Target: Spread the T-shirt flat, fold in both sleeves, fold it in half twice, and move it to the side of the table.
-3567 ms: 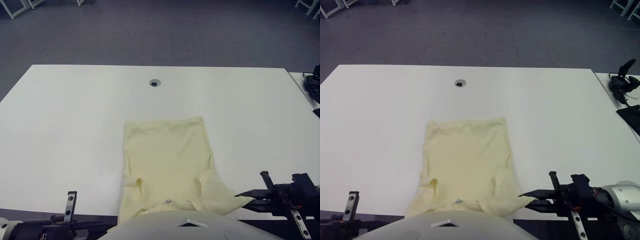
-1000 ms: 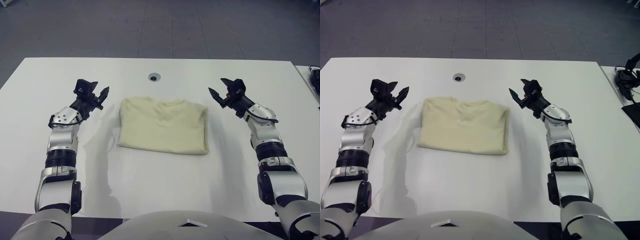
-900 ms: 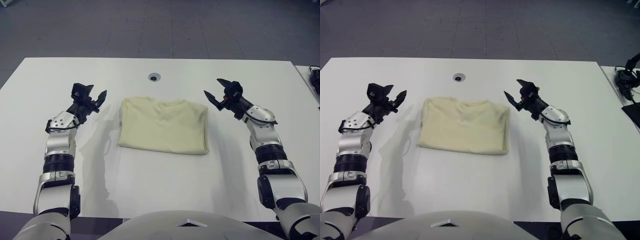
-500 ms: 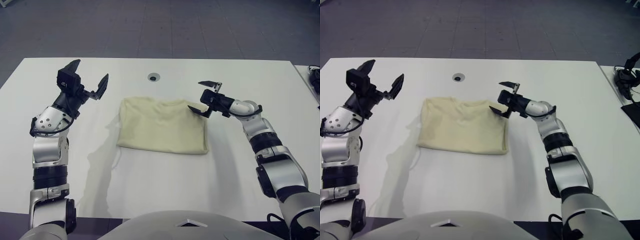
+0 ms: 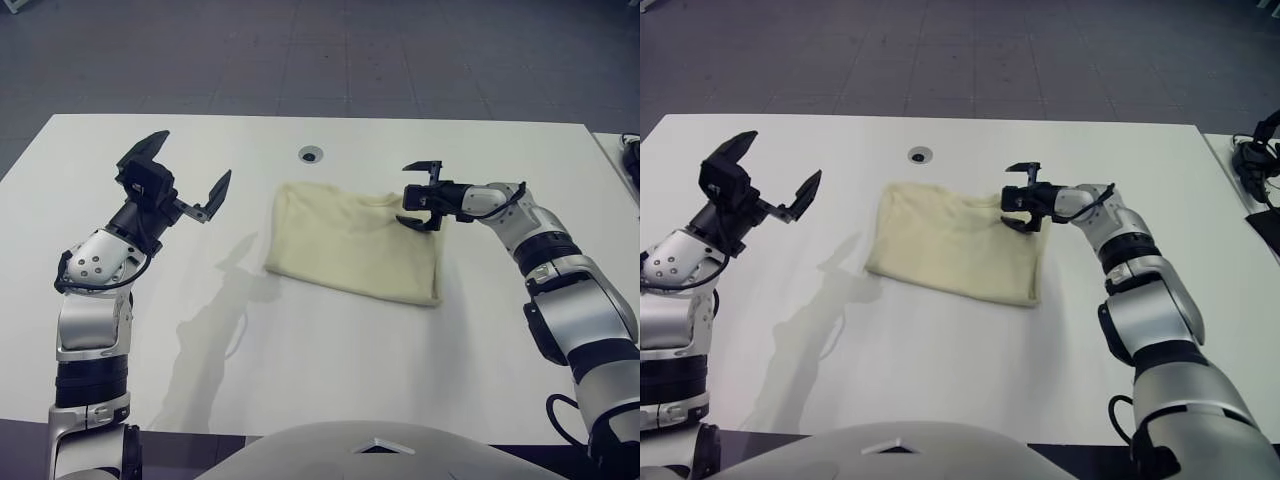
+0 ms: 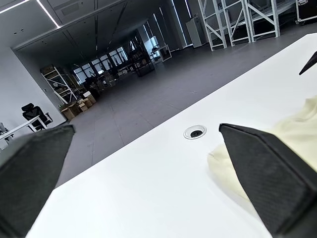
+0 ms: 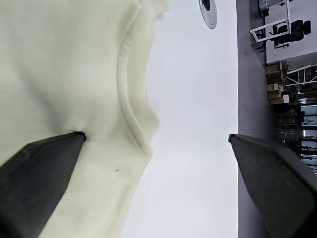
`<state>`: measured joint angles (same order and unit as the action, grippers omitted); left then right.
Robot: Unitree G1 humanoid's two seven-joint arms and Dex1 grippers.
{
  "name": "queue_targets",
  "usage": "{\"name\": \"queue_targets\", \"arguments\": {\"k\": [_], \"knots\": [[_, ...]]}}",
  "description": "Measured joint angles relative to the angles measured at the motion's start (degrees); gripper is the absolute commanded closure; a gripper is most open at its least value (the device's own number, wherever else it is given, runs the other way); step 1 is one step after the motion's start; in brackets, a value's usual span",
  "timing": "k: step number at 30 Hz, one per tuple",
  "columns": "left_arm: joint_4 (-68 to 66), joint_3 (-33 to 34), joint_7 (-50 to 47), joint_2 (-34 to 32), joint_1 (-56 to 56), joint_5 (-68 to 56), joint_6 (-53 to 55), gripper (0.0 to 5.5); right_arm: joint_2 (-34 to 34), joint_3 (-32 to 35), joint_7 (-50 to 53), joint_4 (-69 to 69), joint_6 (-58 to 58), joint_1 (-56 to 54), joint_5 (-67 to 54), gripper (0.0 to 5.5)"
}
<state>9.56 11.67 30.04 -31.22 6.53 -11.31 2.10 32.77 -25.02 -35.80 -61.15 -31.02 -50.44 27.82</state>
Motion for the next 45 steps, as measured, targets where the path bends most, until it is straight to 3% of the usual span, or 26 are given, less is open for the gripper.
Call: {"name": "queue_targets", "arguments": {"k": [7, 12, 17, 25, 38, 45], "knots": [[3.13, 0.04, -0.01, 0.11, -2.5, -0.09, 1.05, 0.12, 14.38, 1.5, -13.21, 19.37, -3.46, 12.23, -5.58, 0.1], [5.34, 0.14, -0.03, 0.17, -3.28, -0.24, 1.88, 0.12, 24.72, 4.59, -23.15, 42.13, 1.82, 26.58, -14.45, 0.1], [8.69, 0.18, -0.01, 0.26, -3.84, -1.26, 3.2, 0.12, 30.25, 7.34, -27.49, 60.3, 8.24, 38.19, -19.41, 0.1], [11.35, -0.11, 0.13, 0.3, -4.52, -1.81, 4.1, 0.12, 29.12, 7.85, -27.4, 73.41, 11.37, 45.96, -21.05, 0.1], [9.6, -1.48, 0.64, 0.75, -3.55, -1.86, 3.62, 0.12, 14.04, 2.58, -19.74, 74.58, 10.53, 45.98, -19.86, 0.1], [9.79, -1.63, 2.63, 0.67, -5.57, -2.15, 1.17, 0.12, 15.2, 14.24, -19.8, 83.52, 18.45, 45.9, -38.28, 0.1]]}}
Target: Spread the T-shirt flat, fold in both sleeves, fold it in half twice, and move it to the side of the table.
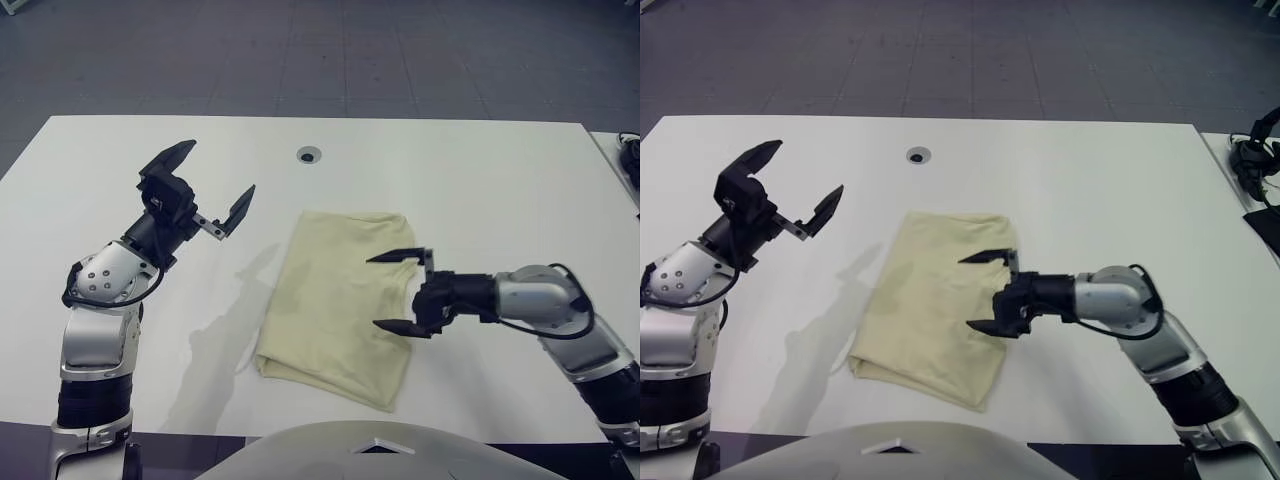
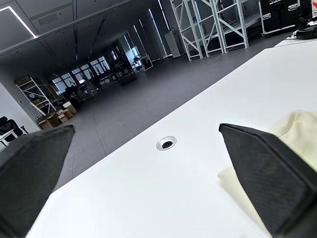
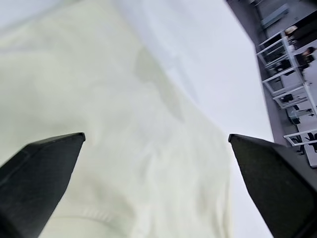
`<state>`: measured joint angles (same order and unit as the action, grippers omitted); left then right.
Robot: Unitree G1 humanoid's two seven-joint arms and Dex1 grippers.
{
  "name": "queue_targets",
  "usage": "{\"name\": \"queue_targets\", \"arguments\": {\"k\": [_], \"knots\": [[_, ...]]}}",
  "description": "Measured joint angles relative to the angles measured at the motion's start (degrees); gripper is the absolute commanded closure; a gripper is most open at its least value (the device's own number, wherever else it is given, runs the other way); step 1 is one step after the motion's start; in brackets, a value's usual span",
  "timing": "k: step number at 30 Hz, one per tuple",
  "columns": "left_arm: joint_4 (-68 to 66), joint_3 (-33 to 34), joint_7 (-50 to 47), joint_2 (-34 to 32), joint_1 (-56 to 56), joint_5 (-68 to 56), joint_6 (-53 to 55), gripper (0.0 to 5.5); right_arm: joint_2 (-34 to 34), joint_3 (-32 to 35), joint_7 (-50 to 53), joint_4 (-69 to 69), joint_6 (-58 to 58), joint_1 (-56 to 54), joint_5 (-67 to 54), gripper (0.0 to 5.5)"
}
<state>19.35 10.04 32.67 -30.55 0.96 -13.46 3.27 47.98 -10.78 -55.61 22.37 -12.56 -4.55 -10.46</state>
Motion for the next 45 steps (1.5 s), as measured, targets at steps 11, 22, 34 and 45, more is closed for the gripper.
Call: {"name": "queue_targets", "arguments": {"k": [11, 22, 34, 45], "knots": [[4.55, 2.24, 13.54, -6.19, -13.45, -1.44, -12.15, 0.12, 1.78, 14.44, -2.13, 10.11, 3.59, 13.72, -12.39, 0.1], [-5.1, 3.42, 21.61, -16.62, -27.31, 11.02, -32.07, 0.12, 2.41, 10.96, -4.33, -1.22, -15.77, 33.78, 7.67, 0.1], [-11.37, -4.15, 19.1, -19.03, -25.77, 19.76, -41.43, 0.6, 2.41, 4.8, 1.55, -3.76, -20.93, 29.05, 17.34, 0.1], [-7.81, -12.56, 17.9, -19.88, -26.29, 21.35, -41.9, 2.43, 3.02, -0.57, 4.13, -3.31, -21.73, 26.91, 20.77, 1.81]]}}
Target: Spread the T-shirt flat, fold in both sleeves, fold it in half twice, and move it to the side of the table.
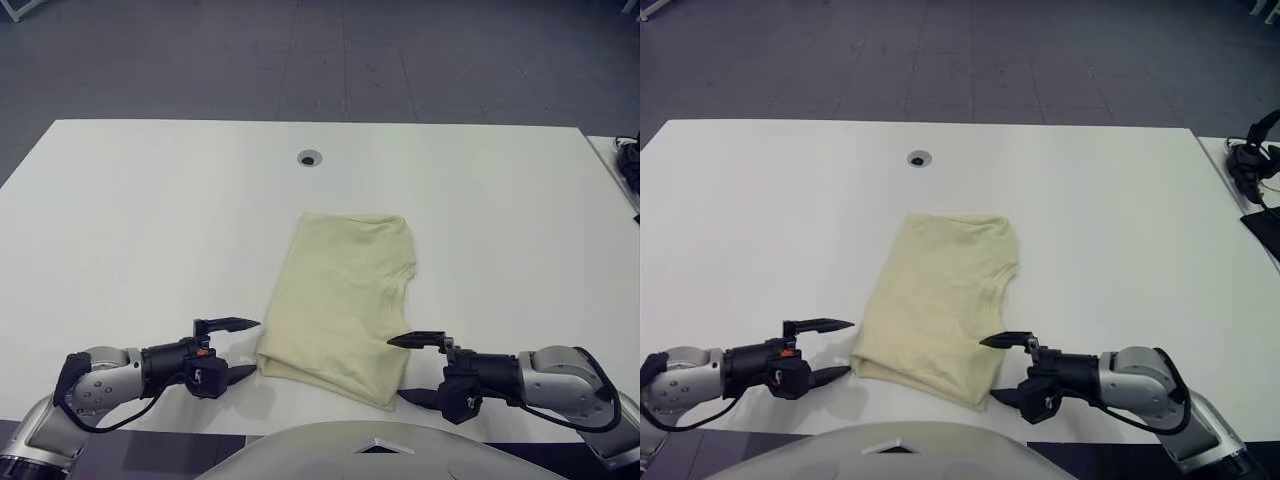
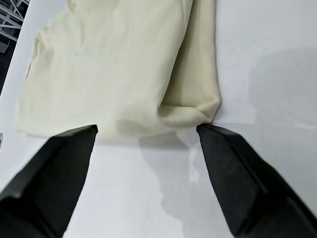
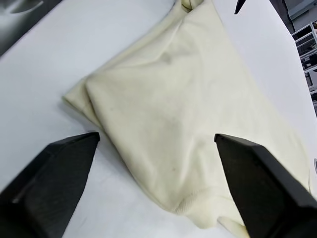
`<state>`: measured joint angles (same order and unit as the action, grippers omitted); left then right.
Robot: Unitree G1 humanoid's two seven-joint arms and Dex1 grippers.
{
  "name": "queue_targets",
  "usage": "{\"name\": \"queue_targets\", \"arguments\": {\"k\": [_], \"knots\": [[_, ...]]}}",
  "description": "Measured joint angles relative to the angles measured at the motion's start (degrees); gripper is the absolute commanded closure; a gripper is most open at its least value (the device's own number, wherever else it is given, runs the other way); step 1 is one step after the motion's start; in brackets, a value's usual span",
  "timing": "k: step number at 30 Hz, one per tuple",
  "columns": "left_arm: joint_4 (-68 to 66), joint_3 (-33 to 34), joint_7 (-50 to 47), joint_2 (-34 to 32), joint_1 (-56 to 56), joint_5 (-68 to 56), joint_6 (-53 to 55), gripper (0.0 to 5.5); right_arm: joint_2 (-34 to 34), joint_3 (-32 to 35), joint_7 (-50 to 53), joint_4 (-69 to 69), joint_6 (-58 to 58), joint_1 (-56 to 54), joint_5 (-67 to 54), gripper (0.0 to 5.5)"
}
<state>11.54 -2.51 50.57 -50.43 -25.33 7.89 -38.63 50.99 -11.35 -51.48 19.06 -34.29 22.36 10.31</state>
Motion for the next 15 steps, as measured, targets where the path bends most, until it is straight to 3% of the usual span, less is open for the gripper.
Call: {"name": "queue_targets", "arguments": {"k": [15], "knots": [[1.01, -2.85, -1.24, -1.14, -1.56, 1.2, 0.74, 4.96, 1.83, -4.54, -1.01, 1.83, 3.04, 0.1, -0.23, 4.22]]}}
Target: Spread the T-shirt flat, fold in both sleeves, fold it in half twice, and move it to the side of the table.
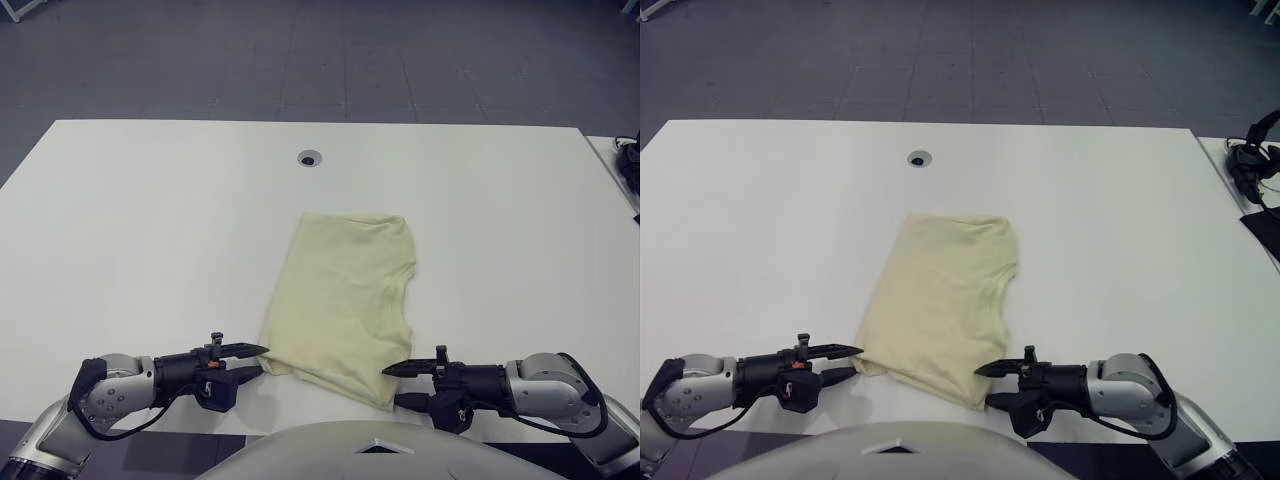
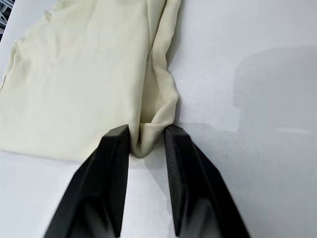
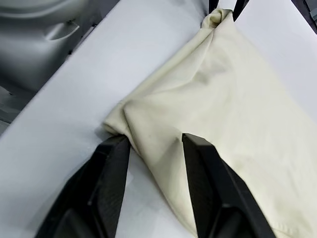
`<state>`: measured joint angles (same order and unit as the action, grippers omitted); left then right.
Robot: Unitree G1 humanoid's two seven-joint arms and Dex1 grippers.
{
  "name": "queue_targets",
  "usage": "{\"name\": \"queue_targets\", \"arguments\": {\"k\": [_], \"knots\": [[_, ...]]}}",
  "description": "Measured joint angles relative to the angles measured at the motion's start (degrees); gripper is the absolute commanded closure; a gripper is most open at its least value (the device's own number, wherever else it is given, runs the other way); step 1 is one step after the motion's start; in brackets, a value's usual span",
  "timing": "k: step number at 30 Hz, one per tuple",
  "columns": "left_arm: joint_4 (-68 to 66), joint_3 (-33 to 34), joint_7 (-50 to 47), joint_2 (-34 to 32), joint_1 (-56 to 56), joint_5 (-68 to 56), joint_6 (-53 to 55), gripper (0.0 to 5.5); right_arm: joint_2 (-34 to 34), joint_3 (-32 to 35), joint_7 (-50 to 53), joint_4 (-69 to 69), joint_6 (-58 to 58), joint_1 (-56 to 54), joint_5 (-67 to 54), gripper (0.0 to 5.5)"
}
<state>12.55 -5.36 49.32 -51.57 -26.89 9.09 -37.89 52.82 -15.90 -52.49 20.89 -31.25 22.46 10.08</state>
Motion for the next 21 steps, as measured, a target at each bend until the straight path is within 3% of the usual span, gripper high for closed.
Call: {"name": "queue_targets", "arguments": {"k": [3, 8, 15, 21], "knots": [[1.69, -0.57, 0.86, -1.07, -0.92, -1.17, 1.83, 5.48, 0.6, -0.59, -0.27, 0.46, 0.59, 0.45, -0.08, 4.78], [2.39, -0.73, 1.05, -1.43, -1.55, -1.85, 2.82, 5.5, 0.88, -1.15, -0.7, 0.54, 1.19, 0.53, -0.21, 5.46], [3.57, -0.73, 1.73, -1.93, -2.16, -3.65, 4.79, 5.5, 0.88, -2.22, -1.75, -0.07, 3.47, -0.53, -3.1, 5.46], [9.3, 3.28, 6.04, -6.14, -6.72, -15.74, 12.69, 5.5, 4.33, 1.96, -9.04, 0.88, 15.51, -0.87, -23.73, 5.46]]}}
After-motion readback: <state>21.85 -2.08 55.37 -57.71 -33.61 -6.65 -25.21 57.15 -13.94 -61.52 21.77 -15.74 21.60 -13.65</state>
